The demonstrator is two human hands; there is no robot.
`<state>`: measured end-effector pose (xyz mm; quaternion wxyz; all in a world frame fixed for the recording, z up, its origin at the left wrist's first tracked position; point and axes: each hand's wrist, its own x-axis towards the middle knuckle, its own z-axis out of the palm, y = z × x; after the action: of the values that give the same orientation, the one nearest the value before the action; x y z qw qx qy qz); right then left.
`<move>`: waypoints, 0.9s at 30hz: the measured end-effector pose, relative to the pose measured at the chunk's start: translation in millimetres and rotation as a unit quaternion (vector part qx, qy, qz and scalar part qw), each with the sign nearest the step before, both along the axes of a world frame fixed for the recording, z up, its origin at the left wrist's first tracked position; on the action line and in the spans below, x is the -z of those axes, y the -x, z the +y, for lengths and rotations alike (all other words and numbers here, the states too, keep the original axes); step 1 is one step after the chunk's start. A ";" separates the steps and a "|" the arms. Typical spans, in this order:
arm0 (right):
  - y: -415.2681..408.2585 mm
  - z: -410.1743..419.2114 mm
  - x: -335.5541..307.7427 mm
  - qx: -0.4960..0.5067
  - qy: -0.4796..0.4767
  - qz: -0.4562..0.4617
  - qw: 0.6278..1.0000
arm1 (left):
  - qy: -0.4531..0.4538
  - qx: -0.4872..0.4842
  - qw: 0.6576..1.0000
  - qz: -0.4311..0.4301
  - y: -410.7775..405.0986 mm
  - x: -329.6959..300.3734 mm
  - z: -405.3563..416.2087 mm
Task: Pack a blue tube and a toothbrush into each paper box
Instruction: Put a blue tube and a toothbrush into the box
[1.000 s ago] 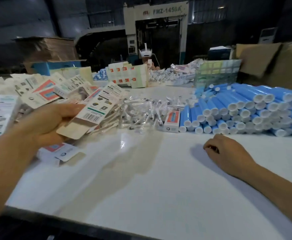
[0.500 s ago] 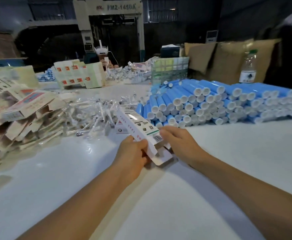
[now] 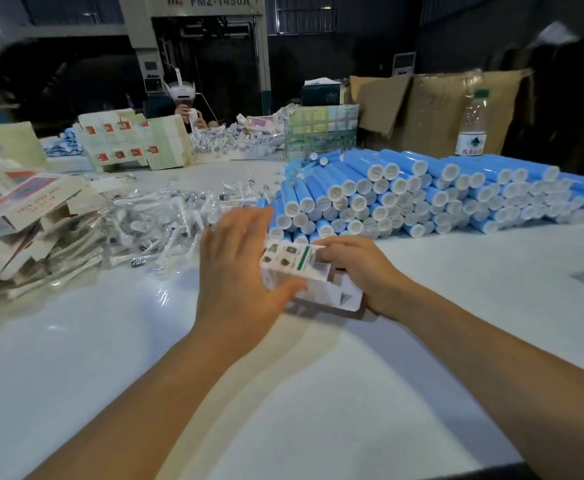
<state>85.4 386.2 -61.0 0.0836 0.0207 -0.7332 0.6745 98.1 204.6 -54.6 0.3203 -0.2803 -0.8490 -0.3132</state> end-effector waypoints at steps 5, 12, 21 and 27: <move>-11.0 1.0 0.8 -0.119 -0.013 -0.003 0.993 | 0.352 -0.074 0.933 -0.010 -5.3 3.6 5.4; -14.9 0.0 -1.8 -0.083 -0.061 -0.031 0.994 | 0.315 -0.045 0.943 -0.096 -4.1 4.3 1.5; 41.4 -21.1 -54.1 0.170 -0.407 0.135 0.887 | 0.358 -0.072 0.929 -0.062 -2.5 10.9 10.0; 120.7 -51.4 -92.2 0.143 -0.597 0.088 0.785 | 0.347 -0.062 0.936 -0.013 -3.4 16.0 6.9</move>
<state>-35.3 334.9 31.1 0.2144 0.0202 -0.9734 0.0779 101.4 211.5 -70.6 0.2107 -0.3163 -0.9248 0.0174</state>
